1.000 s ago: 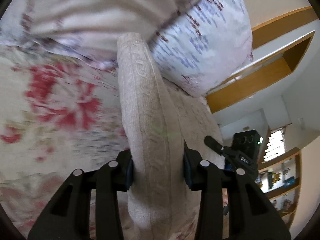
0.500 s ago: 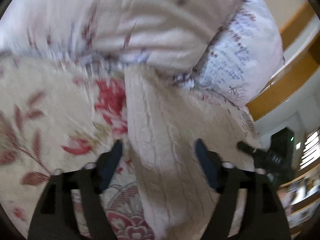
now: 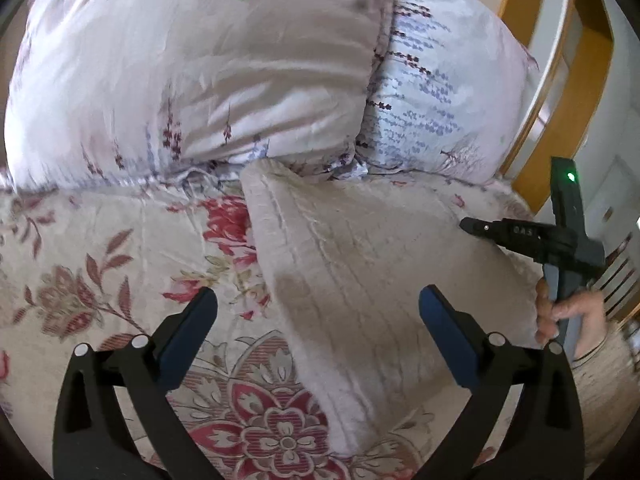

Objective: Fold small clothes

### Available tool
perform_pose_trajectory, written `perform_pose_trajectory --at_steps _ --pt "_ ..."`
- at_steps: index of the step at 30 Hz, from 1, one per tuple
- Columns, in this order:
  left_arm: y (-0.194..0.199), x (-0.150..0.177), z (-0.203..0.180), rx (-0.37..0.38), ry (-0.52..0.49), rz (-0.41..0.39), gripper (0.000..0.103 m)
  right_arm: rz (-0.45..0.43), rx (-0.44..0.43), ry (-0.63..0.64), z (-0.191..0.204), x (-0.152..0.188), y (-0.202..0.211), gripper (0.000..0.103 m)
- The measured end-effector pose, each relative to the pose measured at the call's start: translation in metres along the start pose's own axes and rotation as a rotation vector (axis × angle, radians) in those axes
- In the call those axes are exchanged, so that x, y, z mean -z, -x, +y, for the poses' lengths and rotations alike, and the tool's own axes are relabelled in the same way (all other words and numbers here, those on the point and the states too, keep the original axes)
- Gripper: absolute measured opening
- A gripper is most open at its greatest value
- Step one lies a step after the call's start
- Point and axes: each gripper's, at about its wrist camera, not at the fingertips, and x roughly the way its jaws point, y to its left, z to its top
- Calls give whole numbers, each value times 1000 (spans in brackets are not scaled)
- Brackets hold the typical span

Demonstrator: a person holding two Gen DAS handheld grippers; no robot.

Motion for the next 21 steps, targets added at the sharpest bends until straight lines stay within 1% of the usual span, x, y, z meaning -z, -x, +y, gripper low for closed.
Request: perform_pose_trajectory --at_steps 3,5,6,7,8,9,10,12,15,16,17,19,20,21 --pt "0 3 -6 -18 -24 7 101 19 51 20 1 4 -6 9" --pt "-1 5 -10 -31 -29 20 101 15 78 49 7 3 0 11" --pt "0 7 -11 -39 -30 22 101 -9 76 62 11 3 9 16" --pt "3 9 -11 -45 -31 19 101 -36 68 79 16 4 18 25" --pt "4 9 -11 -48 -30 16 101 -61 59 101 21 7 27 32" --pt "6 10 -11 -52 -28 14 101 -91 38 133 29 12 38 42" --pt "7 11 -11 -52 -24 13 101 -116 19 165 36 18 48 43" --pt "8 12 -11 -54 -16 13 101 -130 -2 222 47 29 58 43" --pt "5 15 -13 -89 -24 30 101 -119 7 304 63 47 62 43" --pt "3 17 -14 -104 -30 44 101 -109 29 334 67 53 60 43" --pt "-2 20 -14 -123 -37 65 101 -89 73 372 71 60 54 43" --pt "-10 28 -13 -123 -34 110 101 -35 163 423 73 74 37 44" --pt "-14 31 -13 -119 -28 132 101 -54 204 461 74 83 34 44" --pt "-18 33 -11 -118 -19 156 101 -69 222 479 75 90 37 44"
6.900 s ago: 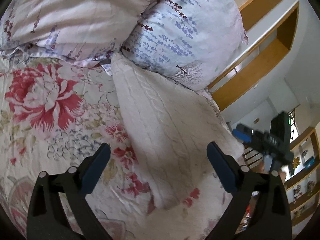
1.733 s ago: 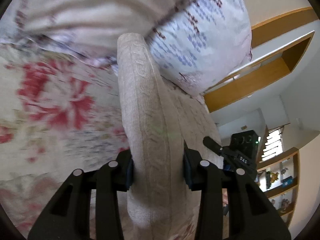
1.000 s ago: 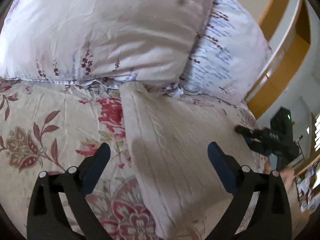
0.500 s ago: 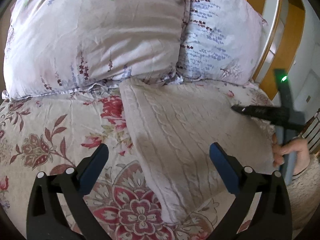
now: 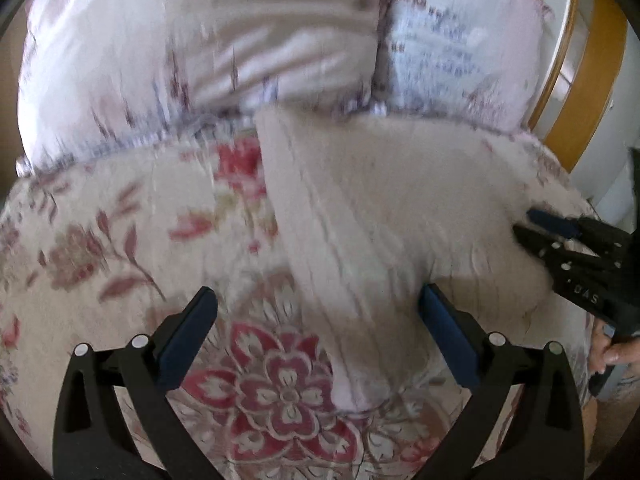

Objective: Fold small clothes

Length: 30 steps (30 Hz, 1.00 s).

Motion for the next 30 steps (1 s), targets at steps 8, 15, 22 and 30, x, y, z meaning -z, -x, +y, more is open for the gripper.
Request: perform_pose_trajectory --at_steps 8,15,22,30 --pt "4 10 8 24 58 -29 101 -40 23 -80 -2 11 20 54" --pt "27 25 20 29 121 -103 101 -133 17 -180 -20 23 53 86" --pt "31 36 23 6 152 -83 101 -161 58 -198 -20 36 64 99" --pt "29 47 7 8 116 -72 101 -100 54 -144 4 46 57 102"
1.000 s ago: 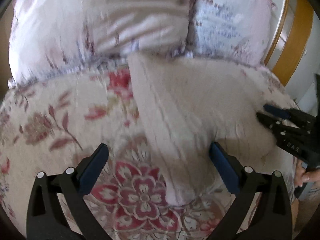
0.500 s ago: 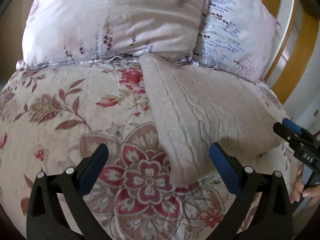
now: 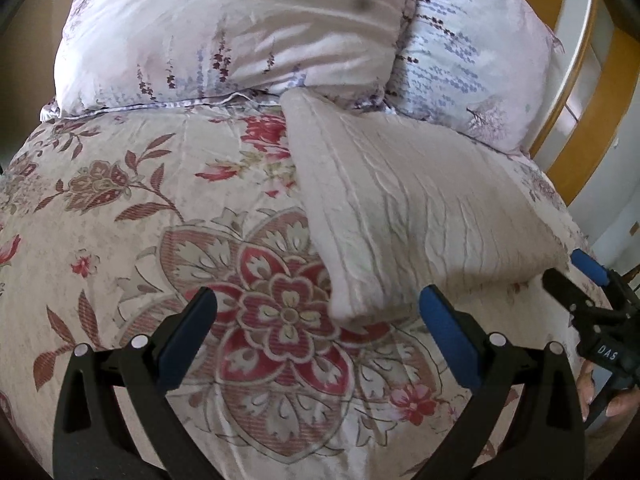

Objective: Fold small clothes

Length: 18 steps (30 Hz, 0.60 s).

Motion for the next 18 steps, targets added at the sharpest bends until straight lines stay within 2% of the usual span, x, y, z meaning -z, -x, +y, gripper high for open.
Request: perform_pose_trajectory --at_steps 3,7,18 --pt "-4 5 -6 -22 -13 22 101 64 -27 -37 1 6 -10 102" --pt "-9 10 -18 -64 -51 41 101 133 -17 -44 6 14 -22 102" --pt "-14 15 -32 -129 -121 70 101 192 8 -29 13 20 -32 102"
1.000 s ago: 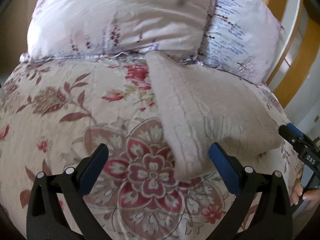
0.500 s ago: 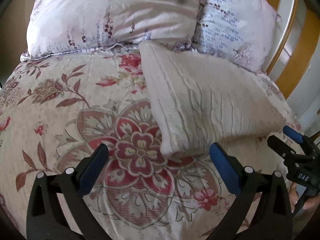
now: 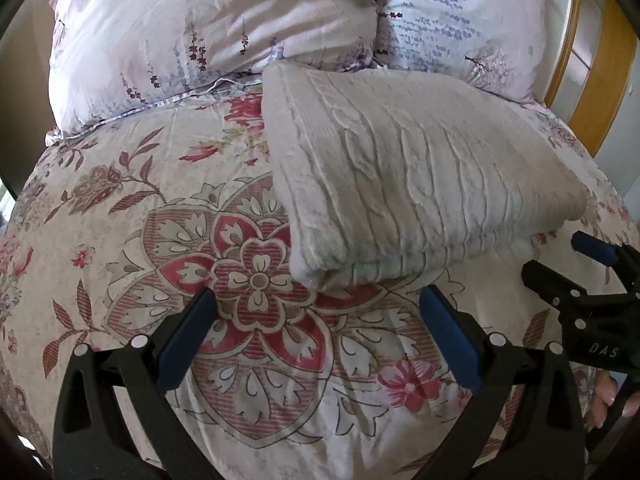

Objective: Fold small clothes

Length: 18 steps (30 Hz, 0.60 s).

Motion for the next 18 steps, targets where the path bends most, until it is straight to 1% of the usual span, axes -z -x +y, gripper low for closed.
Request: perform_pose_trajectory --at_steps 5,18 --pt "-1 -1 -3 -19 -19 8 101 4 5 4 1 0 -1 102" --pt "-2 0 -3 -18 -20 7 101 7 6 2 -1 0 -3 102"
